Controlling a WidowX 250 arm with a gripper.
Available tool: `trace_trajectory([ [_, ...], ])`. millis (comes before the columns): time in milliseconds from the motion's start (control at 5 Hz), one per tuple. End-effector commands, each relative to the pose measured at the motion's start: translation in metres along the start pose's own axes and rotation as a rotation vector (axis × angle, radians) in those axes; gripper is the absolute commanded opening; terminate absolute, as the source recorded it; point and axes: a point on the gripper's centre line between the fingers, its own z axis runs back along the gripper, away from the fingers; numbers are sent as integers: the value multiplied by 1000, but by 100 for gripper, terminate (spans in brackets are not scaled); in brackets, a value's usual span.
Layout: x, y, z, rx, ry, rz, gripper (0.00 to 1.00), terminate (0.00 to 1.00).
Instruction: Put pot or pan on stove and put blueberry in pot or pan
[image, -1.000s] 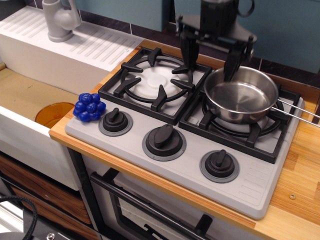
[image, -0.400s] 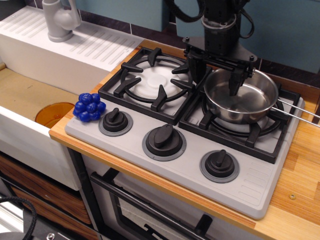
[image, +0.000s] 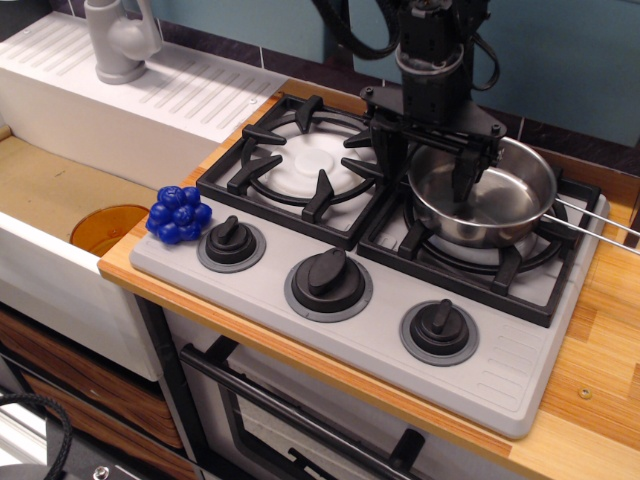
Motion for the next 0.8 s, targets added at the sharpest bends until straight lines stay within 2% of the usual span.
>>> trace_trajectory([
  [0, -6, -7, 3, 13, -18, 38, 0, 0],
  [600, -2, -13, 2, 15, -25, 43, 0, 0],
])
